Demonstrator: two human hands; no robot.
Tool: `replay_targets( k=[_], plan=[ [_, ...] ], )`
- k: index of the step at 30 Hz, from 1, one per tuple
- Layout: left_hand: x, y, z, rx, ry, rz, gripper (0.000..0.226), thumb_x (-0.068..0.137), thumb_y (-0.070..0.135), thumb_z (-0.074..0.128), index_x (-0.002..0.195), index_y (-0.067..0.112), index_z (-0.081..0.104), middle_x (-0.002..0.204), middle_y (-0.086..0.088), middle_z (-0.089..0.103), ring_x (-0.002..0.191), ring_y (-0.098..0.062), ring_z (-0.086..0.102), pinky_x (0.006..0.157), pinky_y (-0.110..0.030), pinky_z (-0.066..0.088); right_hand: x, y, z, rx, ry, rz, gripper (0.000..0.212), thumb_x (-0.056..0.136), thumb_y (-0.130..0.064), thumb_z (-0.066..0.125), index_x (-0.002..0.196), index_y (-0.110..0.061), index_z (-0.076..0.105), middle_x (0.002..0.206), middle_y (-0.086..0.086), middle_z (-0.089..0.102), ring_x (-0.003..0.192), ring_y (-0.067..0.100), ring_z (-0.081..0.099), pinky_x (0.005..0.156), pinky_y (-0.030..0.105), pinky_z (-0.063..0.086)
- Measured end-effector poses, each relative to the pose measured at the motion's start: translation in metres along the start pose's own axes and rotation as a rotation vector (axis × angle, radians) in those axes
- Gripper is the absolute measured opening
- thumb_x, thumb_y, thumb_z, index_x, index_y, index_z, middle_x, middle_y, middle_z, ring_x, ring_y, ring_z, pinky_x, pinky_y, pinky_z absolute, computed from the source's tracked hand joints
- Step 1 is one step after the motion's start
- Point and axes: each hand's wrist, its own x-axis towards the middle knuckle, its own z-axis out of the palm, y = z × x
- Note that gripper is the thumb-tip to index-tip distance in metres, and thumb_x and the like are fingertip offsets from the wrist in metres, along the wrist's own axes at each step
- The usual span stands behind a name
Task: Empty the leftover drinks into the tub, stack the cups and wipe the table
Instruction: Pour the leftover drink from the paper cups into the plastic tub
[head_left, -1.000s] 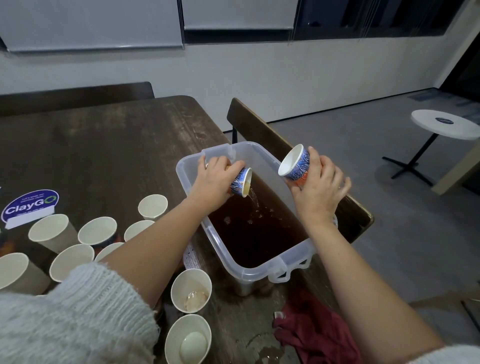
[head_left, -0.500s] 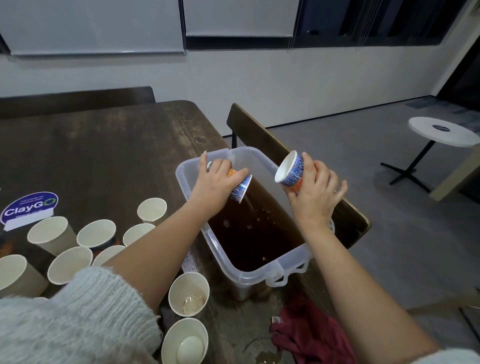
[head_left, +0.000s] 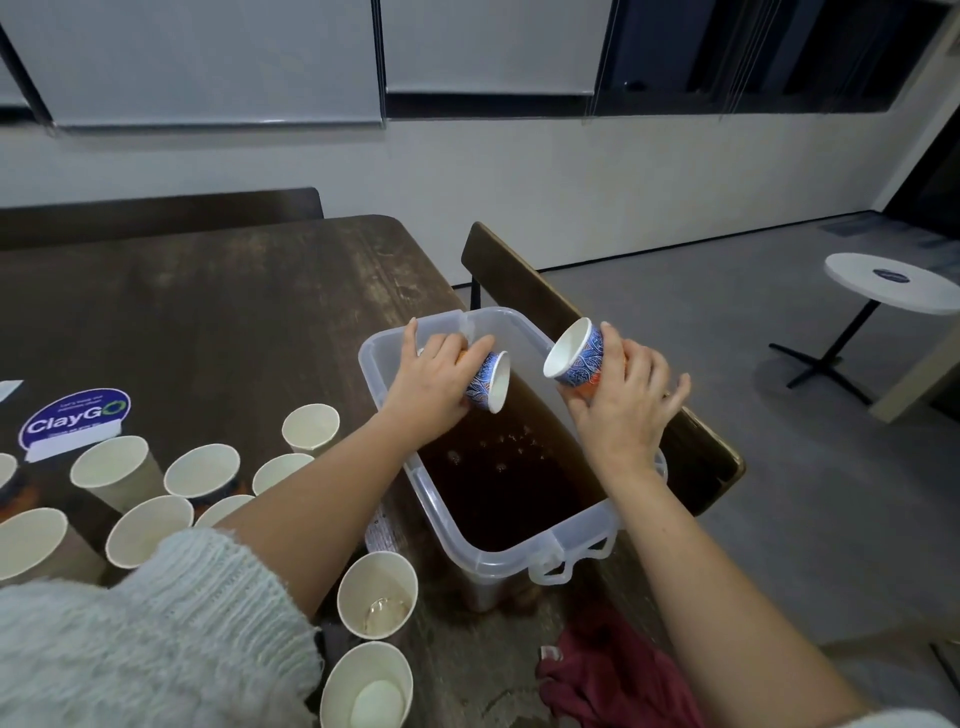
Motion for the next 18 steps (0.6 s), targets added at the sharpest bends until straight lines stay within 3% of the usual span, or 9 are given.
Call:
replay_targets(
  k=[5, 8, 12, 14, 16, 18],
  plan=[
    [-0.011, 0.007, -0.024, -0.407, 0.083, -0.309, 0.079, 0.071, 0.033, 0.082, 0.137, 0.016, 0.042, 0.127, -0.003, 0.056, 0.123, -0.023, 0.047, 0.115, -0.045, 0.014, -0.002, -0.004, -0.007, 0.102, 0.023, 0.004, 0.087, 0.069, -0.048, 0.082, 0.136, -0.013, 0.039, 0.116, 0.016, 0.063, 0.107, 0.038, 0.058, 0.093, 0.059, 0.041],
    [-0.029, 0.009, -0.046, -0.607, 0.159, -0.433, 0.082, 0.068, 0.030, 0.086, 0.134, 0.016, 0.039, 0.129, 0.000, 0.052, 0.124, -0.020, 0.043, 0.115, -0.046, 0.022, -0.002, -0.006, -0.016, 0.206, -0.013, 0.049, 0.081, 0.075, -0.052, 0.075, 0.136, -0.011, 0.041, 0.117, 0.017, 0.063, 0.107, 0.038, 0.055, 0.093, 0.055, 0.039],
    [-0.066, 0.004, -0.081, -0.784, 0.214, -0.579, 0.087, 0.062, 0.041, 0.084, 0.121, 0.052, 0.021, 0.130, 0.004, 0.047, 0.124, -0.023, 0.045, 0.102, -0.052, 0.043, -0.003, -0.031, -0.041, 0.415, -0.173, 0.218, 0.082, 0.079, -0.050, 0.073, 0.144, -0.012, 0.038, 0.129, 0.013, 0.057, 0.119, 0.034, 0.046, 0.102, 0.049, 0.029],
    [-0.083, 0.005, -0.096, -0.827, 0.208, -0.604, 0.084, 0.062, 0.046, 0.080, 0.119, 0.055, 0.019, 0.131, 0.004, 0.046, 0.122, -0.021, 0.047, 0.098, -0.048, 0.049, -0.005, -0.049, -0.053, 0.520, -0.179, 0.243, 0.083, 0.080, -0.048, 0.074, 0.145, -0.012, 0.036, 0.133, 0.013, 0.055, 0.123, 0.034, 0.044, 0.105, 0.049, 0.028],
    [-0.108, 0.003, -0.112, -0.851, 0.224, -0.613, 0.087, 0.065, 0.041, 0.084, 0.123, 0.049, 0.020, 0.126, 0.011, 0.046, 0.119, -0.015, 0.049, 0.097, -0.040, 0.051, -0.013, -0.073, -0.069, 0.640, -0.205, 0.252, 0.085, 0.081, -0.048, 0.073, 0.147, -0.013, 0.033, 0.137, 0.011, 0.051, 0.126, 0.031, 0.042, 0.108, 0.047, 0.028],
    [-0.129, 0.000, -0.122, -0.860, 0.249, -0.611, 0.092, 0.069, 0.029, 0.086, 0.129, 0.043, 0.018, 0.121, 0.027, 0.040, 0.114, -0.006, 0.048, 0.094, -0.022, 0.049, -0.023, -0.094, -0.078, 0.787, -0.220, 0.272, 0.085, 0.080, -0.047, 0.074, 0.147, -0.017, 0.032, 0.140, 0.007, 0.049, 0.129, 0.026, 0.042, 0.112, 0.043, 0.029]
  ],
)
